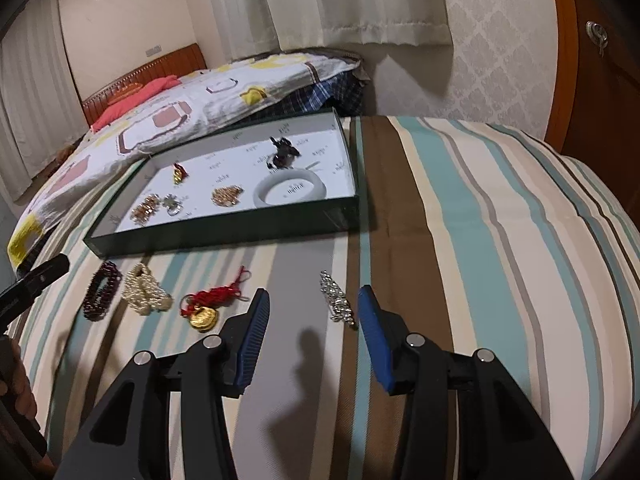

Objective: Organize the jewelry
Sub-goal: 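Withdraw both open tools from the box toward the remaining jewelry, then grasp the silver rhinestone brooch with the right tool while the left tool grasps the dark red bead bracelet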

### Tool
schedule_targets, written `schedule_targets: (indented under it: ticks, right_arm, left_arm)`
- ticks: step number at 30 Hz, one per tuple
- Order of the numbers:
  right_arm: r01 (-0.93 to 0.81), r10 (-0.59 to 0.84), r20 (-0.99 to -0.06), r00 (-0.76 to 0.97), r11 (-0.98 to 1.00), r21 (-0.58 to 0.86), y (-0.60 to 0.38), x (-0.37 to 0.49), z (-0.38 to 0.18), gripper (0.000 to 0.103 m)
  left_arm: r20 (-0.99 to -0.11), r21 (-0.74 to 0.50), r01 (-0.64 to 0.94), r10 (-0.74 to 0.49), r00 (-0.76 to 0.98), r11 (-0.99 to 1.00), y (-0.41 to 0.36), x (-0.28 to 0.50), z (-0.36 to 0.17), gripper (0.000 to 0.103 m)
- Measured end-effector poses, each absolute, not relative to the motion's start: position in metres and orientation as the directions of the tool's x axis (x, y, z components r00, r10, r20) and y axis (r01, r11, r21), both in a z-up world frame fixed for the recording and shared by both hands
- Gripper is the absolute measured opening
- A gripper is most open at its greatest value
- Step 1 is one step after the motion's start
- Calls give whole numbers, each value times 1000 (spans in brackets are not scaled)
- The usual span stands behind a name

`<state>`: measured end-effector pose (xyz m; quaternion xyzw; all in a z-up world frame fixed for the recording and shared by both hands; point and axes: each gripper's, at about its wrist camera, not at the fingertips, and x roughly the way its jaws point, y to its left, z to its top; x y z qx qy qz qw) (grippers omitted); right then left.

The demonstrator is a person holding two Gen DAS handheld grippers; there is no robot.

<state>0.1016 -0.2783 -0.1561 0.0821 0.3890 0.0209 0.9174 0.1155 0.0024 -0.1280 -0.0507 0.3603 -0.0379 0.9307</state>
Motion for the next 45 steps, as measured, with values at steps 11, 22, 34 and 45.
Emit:
schedule_targets:
  ticks: [11, 22, 34, 45]
  right_arm:
    - [31, 84, -769, 634, 991, 134, -280, 122, -174, 31]
    - [-7, 106, -765, 635, 991, 132, -271, 119, -173, 14]
    - [-25, 131, -764, 631, 989, 148, -266, 119, -171, 14]
    - [-30, 139, -762, 633, 987, 156, -263, 118, -170, 14]
  left_arm:
    - [-697, -117, 34, -107, 709, 992, 1, 123, -143, 68]
    - [-729, -116, 56, -124, 673, 992, -7, 130, -157, 72]
    - [-777, -115, 56, -125, 617, 992, -12, 143, -168, 73]
    - [-770, -129, 95, -160, 618, 987, -14, 140, -167, 19]
